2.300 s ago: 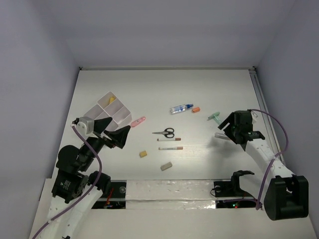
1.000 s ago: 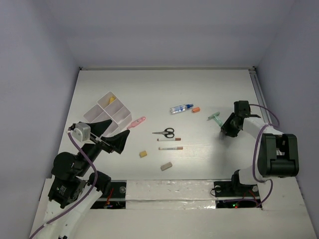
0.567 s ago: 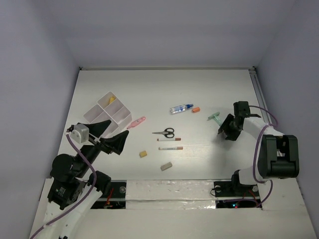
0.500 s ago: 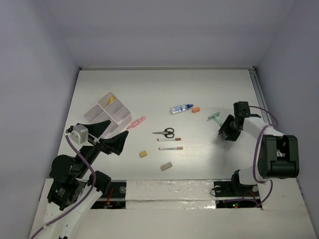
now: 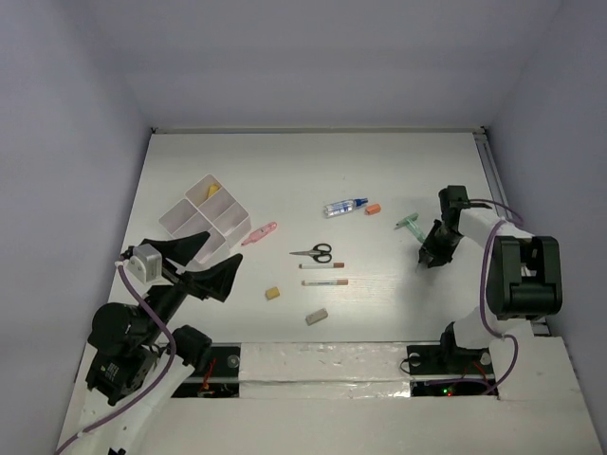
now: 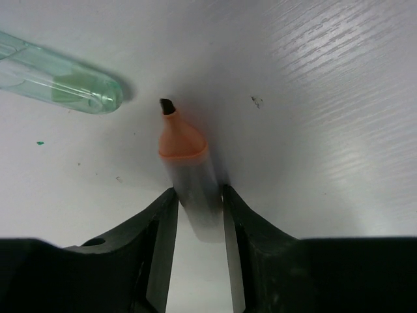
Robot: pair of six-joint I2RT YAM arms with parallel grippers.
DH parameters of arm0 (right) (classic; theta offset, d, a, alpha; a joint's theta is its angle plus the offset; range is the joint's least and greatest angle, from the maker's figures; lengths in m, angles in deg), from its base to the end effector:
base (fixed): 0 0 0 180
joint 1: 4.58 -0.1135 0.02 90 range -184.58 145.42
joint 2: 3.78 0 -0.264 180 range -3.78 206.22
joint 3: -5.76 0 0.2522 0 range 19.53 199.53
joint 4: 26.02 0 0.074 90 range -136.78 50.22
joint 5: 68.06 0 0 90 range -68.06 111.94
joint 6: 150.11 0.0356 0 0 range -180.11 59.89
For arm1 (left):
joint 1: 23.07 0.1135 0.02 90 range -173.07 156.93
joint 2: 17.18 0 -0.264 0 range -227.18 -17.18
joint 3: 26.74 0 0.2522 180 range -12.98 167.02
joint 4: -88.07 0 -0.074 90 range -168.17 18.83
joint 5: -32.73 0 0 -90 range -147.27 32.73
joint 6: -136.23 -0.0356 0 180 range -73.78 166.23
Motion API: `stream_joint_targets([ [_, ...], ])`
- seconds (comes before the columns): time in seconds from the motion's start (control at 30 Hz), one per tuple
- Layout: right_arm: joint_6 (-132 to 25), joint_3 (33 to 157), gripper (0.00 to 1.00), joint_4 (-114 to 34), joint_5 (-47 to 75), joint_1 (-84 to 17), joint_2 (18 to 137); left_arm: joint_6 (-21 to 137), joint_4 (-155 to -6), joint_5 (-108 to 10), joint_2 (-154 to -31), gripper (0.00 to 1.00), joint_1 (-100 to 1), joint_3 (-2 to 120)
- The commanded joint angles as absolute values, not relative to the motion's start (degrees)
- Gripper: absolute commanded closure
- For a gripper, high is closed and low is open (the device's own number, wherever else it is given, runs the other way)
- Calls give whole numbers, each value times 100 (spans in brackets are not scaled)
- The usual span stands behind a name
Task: Sort the stationery into containers
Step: Pick up the pen from the center of the board.
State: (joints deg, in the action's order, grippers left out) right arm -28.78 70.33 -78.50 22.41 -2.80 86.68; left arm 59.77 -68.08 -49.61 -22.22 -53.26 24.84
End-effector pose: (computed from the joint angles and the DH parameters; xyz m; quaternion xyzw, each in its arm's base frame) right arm 0.2710 -0.0087 0.1600 0.2839 0.9535 0.0219 0.0990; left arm 0.0247 -0.0199 0.3619 0.1351 0.5391 -0.3437 0.7570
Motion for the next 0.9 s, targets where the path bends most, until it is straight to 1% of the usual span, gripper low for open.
stream_joint_targets([
  [0.0,-2909,6883,68,-8144,2537,-335,9062,5950,-7026,-4980,-2184,1,-5401,2472],
  [0.07,-2926,6901,78,-8205,2458,-335,9000,5958,-7026,-4953,-2228,1,-5401,2463],
  [0.13,-2935,6883,79,-8250,2423,-335,8852,5958,-7026,-4944,-2236,1,-5401,2472],
  [0.17,-2935,6831,84,-8241,2405,-387,8772,5958,-7017,-4936,-2236,1,-5401,2472],
  [0.33,-2900,6681,86,-8259,2300,-502,8123,5959,-7034,-4831,-2421,1,-5401,2481],
  [0.43,-2786,6646,86,-8250,2047,-625,7455,5993,-7105,-4629,-2570,1,-5401,2446],
  [0.5,-2716,6654,86,-8206,1931,-713,6910,6002,-7166,-4366,-2745,5,-5401,2428],
  [0.63,-2260,6996,86,-8162,1790,-1449,6268,6073,-7245,-4031,-3114,10,-5401,2402],
  [0.67,-2189,7128,87,-8084,1877,-1974,6223,6099,-7254,-3978,-3185,12,-5401,2402],
  [0.73,-2092,7400,87,-7987,2053,-2521,6345,6108,-7272,-3881,-3421,15,-5401,2411],
  [0.77,-2057,7698,87,-7830,2132,-3020,6459,6099,-7272,-3855,-3510,17,-5401,2411],
  [0.8,-2056,7849,86,-7706,2141,-3242,6591,6108,-7281,-3811,-3598,20,-5401,2419],
  [0.87,-2074,8199,86,-7147,2107,-3629,6977,6134,-7298,-3784,-3844,24,-5401,2419],
])
